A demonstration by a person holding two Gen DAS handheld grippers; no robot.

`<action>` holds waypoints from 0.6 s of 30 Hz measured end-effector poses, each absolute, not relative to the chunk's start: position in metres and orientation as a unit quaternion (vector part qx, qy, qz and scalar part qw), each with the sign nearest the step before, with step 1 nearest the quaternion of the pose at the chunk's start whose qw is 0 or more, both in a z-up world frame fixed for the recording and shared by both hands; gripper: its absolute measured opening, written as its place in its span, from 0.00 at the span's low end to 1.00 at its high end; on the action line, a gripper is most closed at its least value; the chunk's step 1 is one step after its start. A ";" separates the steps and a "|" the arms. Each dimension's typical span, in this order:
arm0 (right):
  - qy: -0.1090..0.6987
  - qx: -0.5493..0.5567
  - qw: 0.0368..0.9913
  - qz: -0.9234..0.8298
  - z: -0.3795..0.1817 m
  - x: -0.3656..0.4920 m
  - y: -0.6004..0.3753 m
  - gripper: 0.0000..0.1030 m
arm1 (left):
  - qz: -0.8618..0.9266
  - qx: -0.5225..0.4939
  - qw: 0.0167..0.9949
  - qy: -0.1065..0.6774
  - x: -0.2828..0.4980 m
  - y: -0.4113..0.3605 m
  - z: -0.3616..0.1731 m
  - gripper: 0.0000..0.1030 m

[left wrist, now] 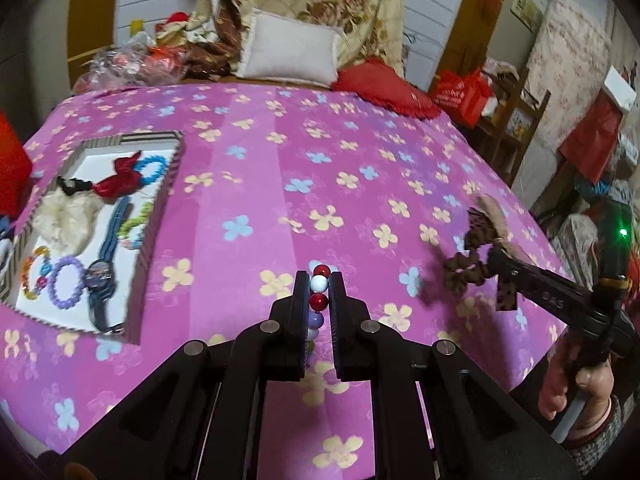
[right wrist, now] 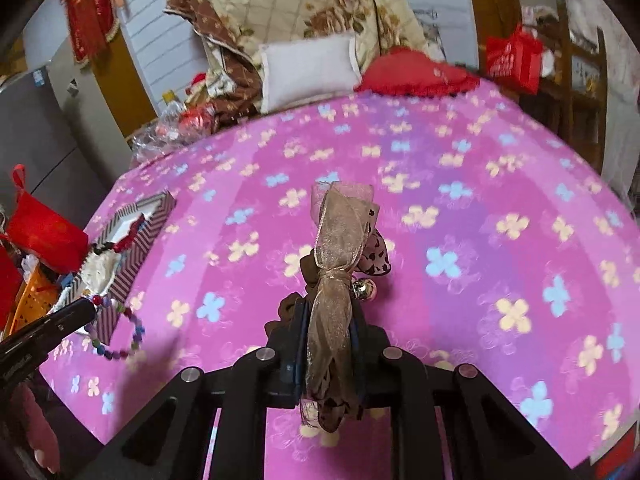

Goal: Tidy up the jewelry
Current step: 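Lift and carry the bead bracelet and brown bow scrunchie toward the white tray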

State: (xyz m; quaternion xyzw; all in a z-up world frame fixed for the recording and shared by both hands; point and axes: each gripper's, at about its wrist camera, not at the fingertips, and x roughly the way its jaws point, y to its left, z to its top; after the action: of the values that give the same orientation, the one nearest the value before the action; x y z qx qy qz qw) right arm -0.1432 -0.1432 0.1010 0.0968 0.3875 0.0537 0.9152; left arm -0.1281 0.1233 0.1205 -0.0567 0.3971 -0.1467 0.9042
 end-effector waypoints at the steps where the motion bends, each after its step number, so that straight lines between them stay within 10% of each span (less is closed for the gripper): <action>1: 0.380 0.094 0.918 0.055 0.109 -0.149 -0.141 0.17 | -0.145 -0.059 0.906 0.394 -0.132 0.127 0.123 0.08; 18: 0.349 0.059 0.933 0.068 0.145 -0.185 -0.113 0.17 | -0.123 -0.079 0.924 0.354 -0.166 0.163 0.144 0.08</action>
State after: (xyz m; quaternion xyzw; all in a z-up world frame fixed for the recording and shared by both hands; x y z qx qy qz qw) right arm -0.1853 -0.1128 0.1445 0.0593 0.3494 0.0684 0.9326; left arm -0.1664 0.1627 0.1444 -0.0794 0.3536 -0.1234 0.9238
